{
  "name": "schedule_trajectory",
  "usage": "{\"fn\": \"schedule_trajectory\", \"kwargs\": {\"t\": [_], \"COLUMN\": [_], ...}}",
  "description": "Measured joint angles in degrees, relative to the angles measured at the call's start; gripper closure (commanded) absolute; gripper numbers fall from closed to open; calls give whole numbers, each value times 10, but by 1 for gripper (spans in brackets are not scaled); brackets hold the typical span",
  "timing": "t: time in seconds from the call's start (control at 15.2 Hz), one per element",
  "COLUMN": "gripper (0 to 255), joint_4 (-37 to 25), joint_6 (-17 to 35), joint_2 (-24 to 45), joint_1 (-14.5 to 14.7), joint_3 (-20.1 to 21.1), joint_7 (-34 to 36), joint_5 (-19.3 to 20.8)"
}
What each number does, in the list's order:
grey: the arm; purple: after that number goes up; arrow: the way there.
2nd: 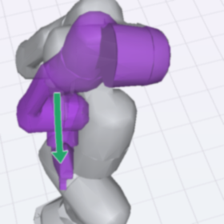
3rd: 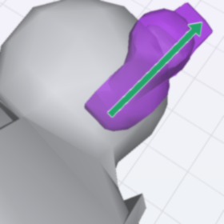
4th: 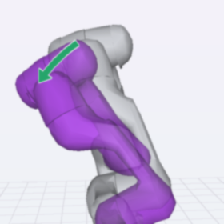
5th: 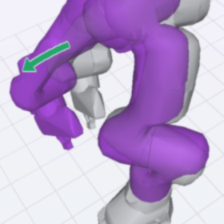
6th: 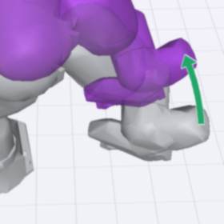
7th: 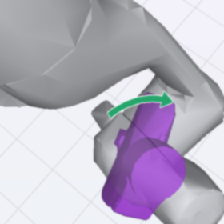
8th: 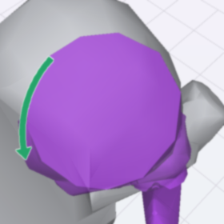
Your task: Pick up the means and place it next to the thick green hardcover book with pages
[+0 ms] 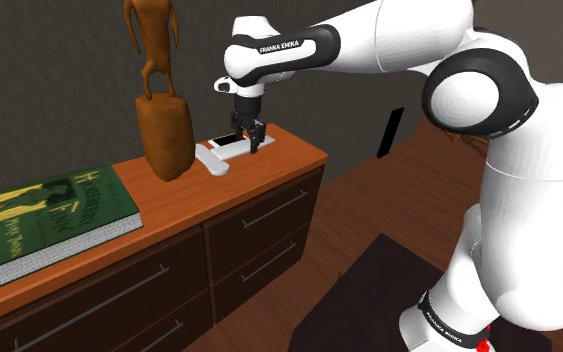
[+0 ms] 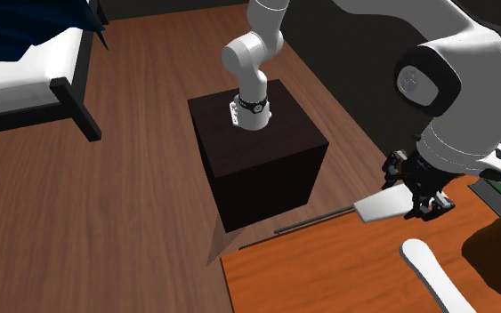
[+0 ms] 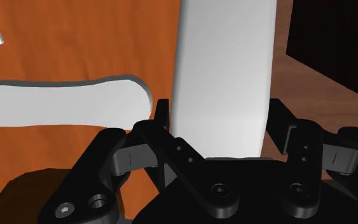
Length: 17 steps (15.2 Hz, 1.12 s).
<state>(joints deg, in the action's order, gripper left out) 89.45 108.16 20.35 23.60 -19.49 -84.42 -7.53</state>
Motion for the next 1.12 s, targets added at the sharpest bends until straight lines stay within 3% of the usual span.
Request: {"fn": "schedule_trajectory", "kwargs": {"t": [0.53, 1.12], "gripper": [255, 255], "joint_4": [-50, -157], "joint_6": [-17, -48], "joint_2": [30, 104], "joint_1": [58, 110], "joint_3": [29, 57], "joint_7": [92, 180], "joint_5": [2, -3]}}
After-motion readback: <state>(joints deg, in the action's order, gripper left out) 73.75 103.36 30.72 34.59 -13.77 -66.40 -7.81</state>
